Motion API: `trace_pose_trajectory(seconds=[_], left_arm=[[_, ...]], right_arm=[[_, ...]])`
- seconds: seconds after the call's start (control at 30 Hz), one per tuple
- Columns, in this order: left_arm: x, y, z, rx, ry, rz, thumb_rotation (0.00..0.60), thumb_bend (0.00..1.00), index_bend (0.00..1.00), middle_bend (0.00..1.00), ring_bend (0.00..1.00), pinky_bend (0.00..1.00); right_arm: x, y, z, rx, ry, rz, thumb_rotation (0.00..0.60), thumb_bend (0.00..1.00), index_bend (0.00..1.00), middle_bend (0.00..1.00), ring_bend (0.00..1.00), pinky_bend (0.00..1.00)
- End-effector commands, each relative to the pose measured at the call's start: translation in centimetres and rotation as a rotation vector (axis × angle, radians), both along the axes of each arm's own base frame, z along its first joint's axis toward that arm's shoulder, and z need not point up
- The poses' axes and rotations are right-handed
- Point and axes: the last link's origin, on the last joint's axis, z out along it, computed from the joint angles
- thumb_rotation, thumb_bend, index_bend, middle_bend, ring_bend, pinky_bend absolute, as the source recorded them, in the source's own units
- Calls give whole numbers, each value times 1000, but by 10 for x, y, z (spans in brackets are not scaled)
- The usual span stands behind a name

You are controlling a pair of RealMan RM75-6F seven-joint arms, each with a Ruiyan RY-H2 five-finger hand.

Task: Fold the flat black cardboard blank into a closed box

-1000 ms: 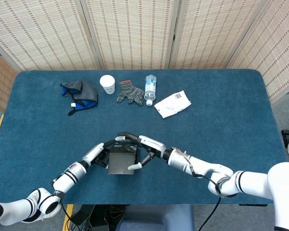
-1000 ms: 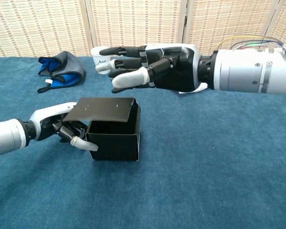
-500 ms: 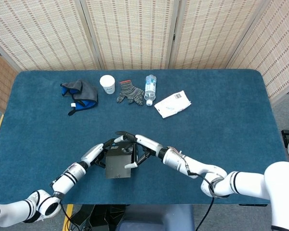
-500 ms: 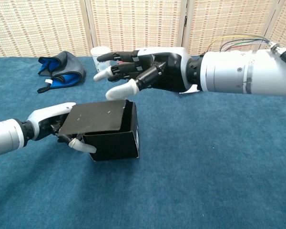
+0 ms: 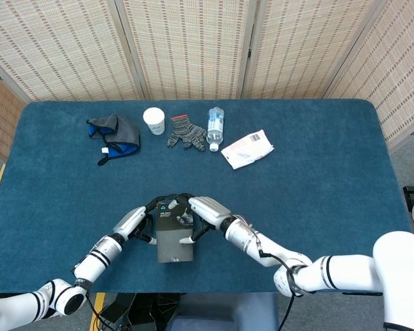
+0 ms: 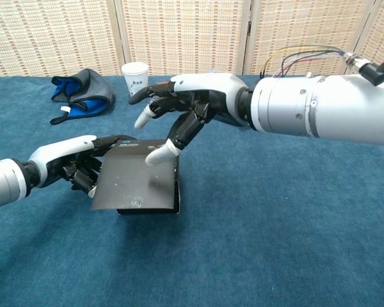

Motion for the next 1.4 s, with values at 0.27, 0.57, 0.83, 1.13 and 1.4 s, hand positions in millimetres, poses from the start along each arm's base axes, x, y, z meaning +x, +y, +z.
trace_pose_trajectory(seconds=[0.27, 0.57, 0.83, 1.13, 1.4], left_arm=[[-1, 2, 6, 17, 6, 20, 600, 112, 55, 185, 655, 868], [-2, -2, 14, 45, 49, 14, 600, 112, 45, 150, 525, 844], [1, -9, 20, 57, 126, -14, 600, 112, 6, 108, 491, 829], [4, -14, 32, 101, 239, -27, 600, 112, 0, 50, 446, 760], [5, -18, 41, 145, 303, -20, 600, 112, 0, 8, 422, 750]], right_arm=[[13, 21, -9, -155, 156, 101, 600, 0, 138, 244, 125, 300], [18, 29, -18, -238, 243, 159, 600, 0, 159, 246, 125, 300], [22, 34, -24, -289, 284, 195, 600, 0, 166, 248, 125, 300], [23, 36, -28, -349, 310, 222, 600, 0, 177, 257, 125, 300], [24, 36, -35, -386, 327, 241, 600, 0, 190, 262, 125, 300]])
